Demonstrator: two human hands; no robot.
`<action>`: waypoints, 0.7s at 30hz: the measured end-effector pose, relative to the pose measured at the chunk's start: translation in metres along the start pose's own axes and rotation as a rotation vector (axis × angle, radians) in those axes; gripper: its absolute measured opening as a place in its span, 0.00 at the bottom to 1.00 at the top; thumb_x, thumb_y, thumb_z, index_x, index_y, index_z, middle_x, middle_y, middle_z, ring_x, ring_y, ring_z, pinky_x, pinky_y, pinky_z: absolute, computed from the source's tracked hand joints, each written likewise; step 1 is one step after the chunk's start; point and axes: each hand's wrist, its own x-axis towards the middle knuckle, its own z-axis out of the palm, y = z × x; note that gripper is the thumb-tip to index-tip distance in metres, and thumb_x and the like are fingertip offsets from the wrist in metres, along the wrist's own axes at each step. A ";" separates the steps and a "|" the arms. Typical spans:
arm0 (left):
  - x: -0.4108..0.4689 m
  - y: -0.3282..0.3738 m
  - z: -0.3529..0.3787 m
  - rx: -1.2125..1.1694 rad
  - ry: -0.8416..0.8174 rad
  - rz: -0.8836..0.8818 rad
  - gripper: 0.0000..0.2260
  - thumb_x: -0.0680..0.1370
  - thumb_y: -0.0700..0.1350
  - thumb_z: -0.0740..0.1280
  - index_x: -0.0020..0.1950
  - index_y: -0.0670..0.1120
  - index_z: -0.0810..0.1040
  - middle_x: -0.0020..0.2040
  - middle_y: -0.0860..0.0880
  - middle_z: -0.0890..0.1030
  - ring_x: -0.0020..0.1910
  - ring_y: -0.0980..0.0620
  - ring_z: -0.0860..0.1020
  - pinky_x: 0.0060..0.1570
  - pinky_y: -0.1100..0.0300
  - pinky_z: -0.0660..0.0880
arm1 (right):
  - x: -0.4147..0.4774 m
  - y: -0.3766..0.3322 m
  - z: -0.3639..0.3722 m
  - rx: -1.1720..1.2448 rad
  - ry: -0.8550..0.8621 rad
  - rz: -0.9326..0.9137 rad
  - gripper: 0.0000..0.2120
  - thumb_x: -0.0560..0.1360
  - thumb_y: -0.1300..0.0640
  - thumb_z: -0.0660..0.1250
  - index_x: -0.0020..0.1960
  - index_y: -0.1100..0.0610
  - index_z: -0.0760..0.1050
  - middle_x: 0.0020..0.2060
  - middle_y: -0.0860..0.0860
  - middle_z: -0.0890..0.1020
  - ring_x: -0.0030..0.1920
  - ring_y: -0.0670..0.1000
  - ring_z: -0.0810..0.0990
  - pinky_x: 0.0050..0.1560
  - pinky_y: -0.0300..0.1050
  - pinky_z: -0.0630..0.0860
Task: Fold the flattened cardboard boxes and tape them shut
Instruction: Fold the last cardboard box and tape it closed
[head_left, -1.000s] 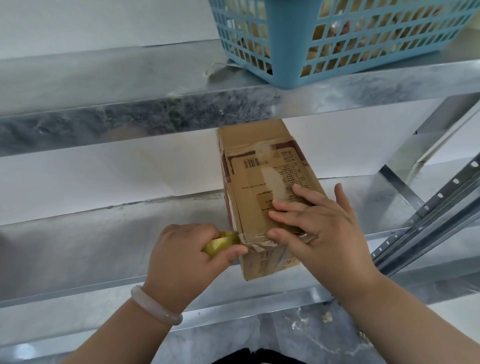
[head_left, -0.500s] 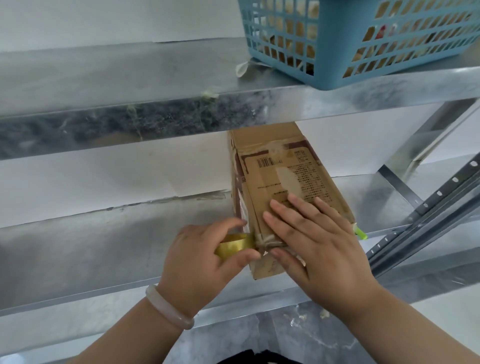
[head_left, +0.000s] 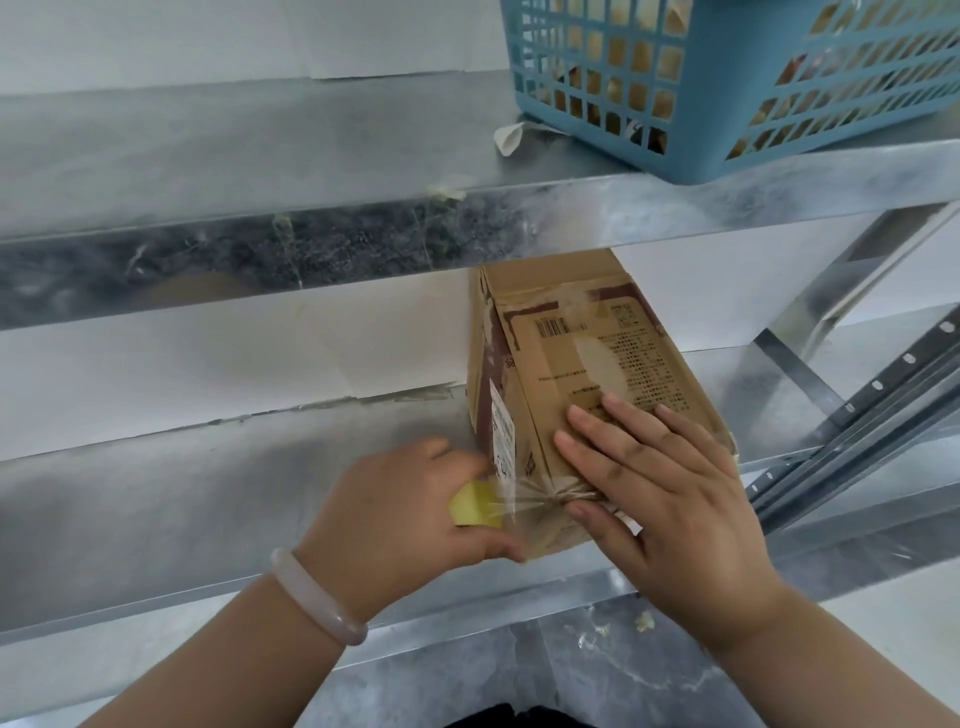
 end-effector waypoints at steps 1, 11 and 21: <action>-0.001 -0.002 -0.002 -0.103 0.003 0.019 0.35 0.60 0.79 0.59 0.61 0.63 0.72 0.44 0.66 0.70 0.42 0.63 0.70 0.39 0.68 0.66 | 0.000 0.000 0.000 0.002 0.003 0.000 0.18 0.78 0.45 0.65 0.66 0.50 0.78 0.66 0.47 0.77 0.70 0.51 0.72 0.66 0.59 0.71; -0.011 0.015 0.030 -0.321 0.244 0.003 0.15 0.73 0.64 0.65 0.50 0.58 0.85 0.49 0.64 0.72 0.35 0.63 0.73 0.37 0.68 0.70 | -0.001 0.004 -0.001 -0.002 -0.029 -0.036 0.20 0.80 0.44 0.62 0.68 0.49 0.76 0.69 0.46 0.75 0.72 0.50 0.70 0.67 0.58 0.70; -0.012 0.037 0.038 -0.242 0.433 -0.083 0.05 0.73 0.54 0.65 0.44 0.58 0.80 0.48 0.63 0.75 0.33 0.60 0.74 0.33 0.70 0.68 | -0.025 0.089 -0.021 0.561 0.279 0.596 0.17 0.83 0.47 0.53 0.70 0.44 0.70 0.65 0.41 0.74 0.67 0.43 0.71 0.66 0.37 0.67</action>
